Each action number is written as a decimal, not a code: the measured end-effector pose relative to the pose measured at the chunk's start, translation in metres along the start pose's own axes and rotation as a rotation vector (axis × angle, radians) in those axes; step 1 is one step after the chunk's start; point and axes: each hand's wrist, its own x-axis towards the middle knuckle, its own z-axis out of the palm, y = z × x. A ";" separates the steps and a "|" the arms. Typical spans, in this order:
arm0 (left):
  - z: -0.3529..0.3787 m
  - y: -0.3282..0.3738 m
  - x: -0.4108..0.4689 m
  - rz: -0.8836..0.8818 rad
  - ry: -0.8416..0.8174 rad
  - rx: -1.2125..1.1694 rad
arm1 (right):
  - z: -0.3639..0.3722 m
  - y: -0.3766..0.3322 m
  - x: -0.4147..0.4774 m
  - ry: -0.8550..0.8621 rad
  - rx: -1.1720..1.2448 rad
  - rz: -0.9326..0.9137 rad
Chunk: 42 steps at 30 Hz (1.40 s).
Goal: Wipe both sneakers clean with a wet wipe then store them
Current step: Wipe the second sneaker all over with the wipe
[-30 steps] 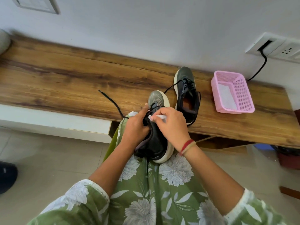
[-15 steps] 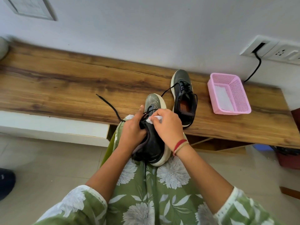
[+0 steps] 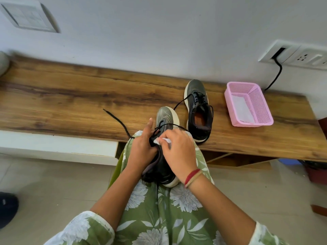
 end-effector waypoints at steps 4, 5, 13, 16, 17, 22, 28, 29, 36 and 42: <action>0.000 0.000 0.001 0.012 0.011 -0.053 | -0.006 0.013 -0.013 0.029 0.013 -0.081; 0.000 0.001 0.001 0.011 0.014 -0.060 | -0.007 0.015 -0.007 0.020 0.028 -0.063; 0.000 0.002 0.000 -0.031 0.026 -0.020 | -0.004 0.014 -0.006 -0.044 0.189 -0.019; 0.002 0.002 0.002 -0.019 0.022 -0.008 | -0.007 0.017 -0.018 -0.053 0.197 -0.047; 0.003 0.004 0.002 -0.027 0.028 -0.011 | -0.008 0.018 -0.012 -0.046 0.186 -0.044; 0.009 0.014 0.002 -0.059 0.056 -0.042 | -0.008 0.026 0.023 -0.026 0.192 0.050; 0.010 0.014 0.001 -0.024 0.023 -0.024 | -0.016 0.034 -0.027 -0.020 0.305 0.019; 0.010 0.014 0.001 -0.020 0.008 -0.028 | -0.016 0.036 -0.026 -0.018 0.326 0.036; 0.009 0.019 -0.008 0.060 -0.132 -0.067 | -0.004 0.032 0.014 -0.059 0.210 0.075; 0.007 0.011 -0.003 0.045 -0.098 -0.114 | -0.001 0.039 -0.055 0.093 0.283 0.020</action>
